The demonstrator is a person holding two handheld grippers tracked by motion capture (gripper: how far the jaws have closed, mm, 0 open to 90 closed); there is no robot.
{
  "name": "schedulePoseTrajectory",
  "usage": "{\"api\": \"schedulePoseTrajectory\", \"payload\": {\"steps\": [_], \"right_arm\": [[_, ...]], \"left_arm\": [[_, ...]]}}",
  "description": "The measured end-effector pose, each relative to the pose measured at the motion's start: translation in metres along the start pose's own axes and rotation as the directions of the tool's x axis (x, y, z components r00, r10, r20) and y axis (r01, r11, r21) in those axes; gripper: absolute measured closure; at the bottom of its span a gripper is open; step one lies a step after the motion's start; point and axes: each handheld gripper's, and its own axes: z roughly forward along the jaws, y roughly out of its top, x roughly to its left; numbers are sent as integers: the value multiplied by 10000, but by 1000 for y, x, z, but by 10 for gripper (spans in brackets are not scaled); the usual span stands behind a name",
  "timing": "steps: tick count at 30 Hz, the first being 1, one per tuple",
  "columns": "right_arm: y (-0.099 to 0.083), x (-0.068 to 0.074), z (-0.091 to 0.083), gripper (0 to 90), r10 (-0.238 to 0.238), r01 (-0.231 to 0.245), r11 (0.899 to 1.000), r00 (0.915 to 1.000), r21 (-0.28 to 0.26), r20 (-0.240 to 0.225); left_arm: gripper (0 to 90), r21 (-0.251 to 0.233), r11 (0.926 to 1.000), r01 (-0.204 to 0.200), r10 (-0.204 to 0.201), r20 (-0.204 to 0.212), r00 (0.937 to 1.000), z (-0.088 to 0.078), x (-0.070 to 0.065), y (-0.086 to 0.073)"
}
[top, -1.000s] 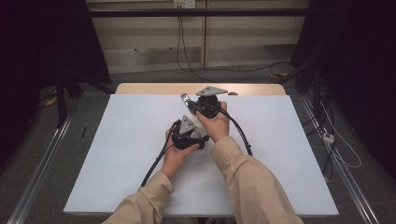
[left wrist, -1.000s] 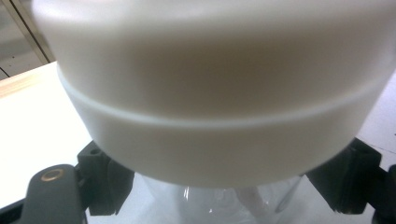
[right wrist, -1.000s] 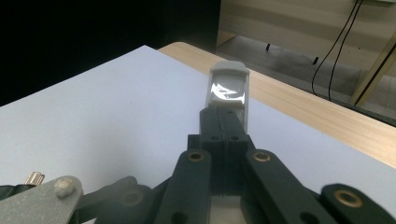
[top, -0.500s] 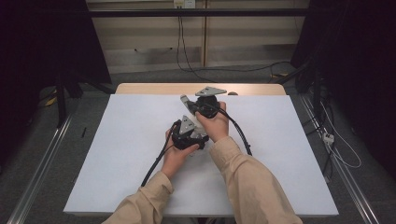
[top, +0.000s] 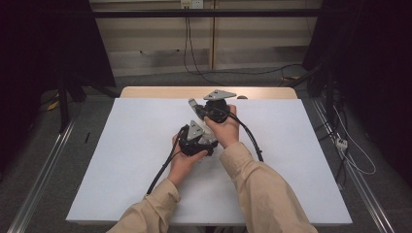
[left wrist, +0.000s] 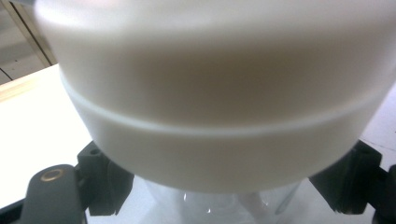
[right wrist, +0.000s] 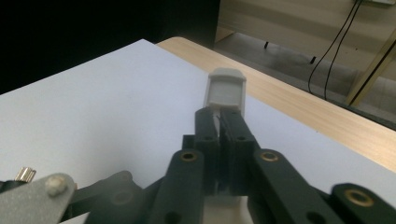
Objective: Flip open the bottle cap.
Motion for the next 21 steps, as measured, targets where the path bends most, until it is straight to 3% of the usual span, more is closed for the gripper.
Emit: {"api": "schedulePoseTrajectory", "payload": {"steps": [4, 9, 13, 16, 18, 21], "right_arm": [[0, 1, -3, 800, 18, -19, 9999, 10000, -152, -64], [-2, 2, -9, 694, 136, -140, 9995, 9998, -274, -178], [-4, 2, -17, 578, 148, -160, 9987, 9996, -483, -246], [-5, 4, -28, 483, 313, -352, 9974, 9976, -629, -612], [-7, 5, -35, 422, 218, -268, 9968, 9976, -756, -655], [-14, 3, -48, 342, 470, -546, 9944, 9953, -901, -844]], "left_arm": [[170, 25, 10000, -83, 83, 44, 10000, -1, 0, 0], [151, 39, 9992, 398, -399, 277, 9988, -6, 4, -2], [140, 114, 9985, 537, -540, 375, 9978, -13, 6, -4], [134, 107, 9985, 531, -535, 427, 9977, -22, 7, -4], [128, 196, 9991, 378, -386, 456, 9982, -31, 9, -4], [127, 111, 9990, 441, -446, 511, 9977, -43, 11, -2]]}}
